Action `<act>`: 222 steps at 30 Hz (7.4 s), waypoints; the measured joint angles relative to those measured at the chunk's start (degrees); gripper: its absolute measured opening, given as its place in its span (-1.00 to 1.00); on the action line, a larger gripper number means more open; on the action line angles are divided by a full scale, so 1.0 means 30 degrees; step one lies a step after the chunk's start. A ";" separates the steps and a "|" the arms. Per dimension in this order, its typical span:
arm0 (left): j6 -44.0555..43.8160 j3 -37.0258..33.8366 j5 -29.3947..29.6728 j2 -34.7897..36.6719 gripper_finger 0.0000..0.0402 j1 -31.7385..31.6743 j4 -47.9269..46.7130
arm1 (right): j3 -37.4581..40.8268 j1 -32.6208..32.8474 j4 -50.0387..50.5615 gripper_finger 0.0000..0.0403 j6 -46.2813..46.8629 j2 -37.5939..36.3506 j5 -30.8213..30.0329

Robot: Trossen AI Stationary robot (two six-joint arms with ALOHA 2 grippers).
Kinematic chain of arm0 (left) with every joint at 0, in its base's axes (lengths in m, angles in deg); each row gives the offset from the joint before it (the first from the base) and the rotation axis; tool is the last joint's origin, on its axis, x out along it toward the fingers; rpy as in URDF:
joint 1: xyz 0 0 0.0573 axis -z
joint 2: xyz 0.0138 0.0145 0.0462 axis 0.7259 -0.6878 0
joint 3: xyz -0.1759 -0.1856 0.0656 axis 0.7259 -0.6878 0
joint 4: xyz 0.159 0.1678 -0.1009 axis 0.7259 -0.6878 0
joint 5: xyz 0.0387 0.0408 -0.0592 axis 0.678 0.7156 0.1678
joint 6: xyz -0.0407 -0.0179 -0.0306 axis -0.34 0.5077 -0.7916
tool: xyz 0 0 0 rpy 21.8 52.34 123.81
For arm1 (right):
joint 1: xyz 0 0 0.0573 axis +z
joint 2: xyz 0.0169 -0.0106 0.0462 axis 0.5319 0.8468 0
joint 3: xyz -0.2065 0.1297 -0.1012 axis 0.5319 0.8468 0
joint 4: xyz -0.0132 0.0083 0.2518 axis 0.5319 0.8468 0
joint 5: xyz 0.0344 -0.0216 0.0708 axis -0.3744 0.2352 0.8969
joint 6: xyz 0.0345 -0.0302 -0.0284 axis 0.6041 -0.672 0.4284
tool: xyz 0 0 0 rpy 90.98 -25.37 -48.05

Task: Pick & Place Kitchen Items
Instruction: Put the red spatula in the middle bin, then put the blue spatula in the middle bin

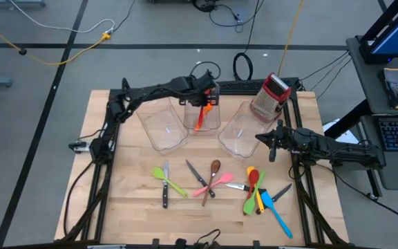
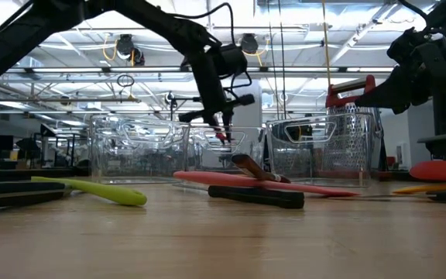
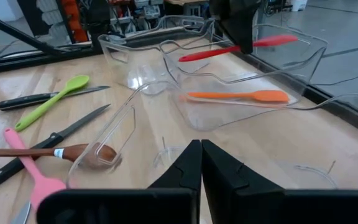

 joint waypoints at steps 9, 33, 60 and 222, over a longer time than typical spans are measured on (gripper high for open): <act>0.0706 0.0007 -0.0471 -0.0719 -0.91 0.0171 -0.0021 | 0.0000 0.0000 0.0001 -0.98 0.0003 0.0000 0.0006; 0.3389 0.0015 -0.1311 -0.1538 -0.70 0.0233 0.0794 | 0.0000 0.0000 0.0007 -0.98 0.0003 0.0000 0.0012; 0.7865 0.0313 -0.4673 0.4965 -0.69 0.2522 0.1714 | 0.0000 0.0010 -0.0463 -0.98 0.0010 0.0000 0.0509; 0.9334 -3.2764 0.0139 3.6559 -0.69 1.3442 1.0418 | -0.0940 0.0051 -0.6160 -0.98 1.6020 0.2836 1.1985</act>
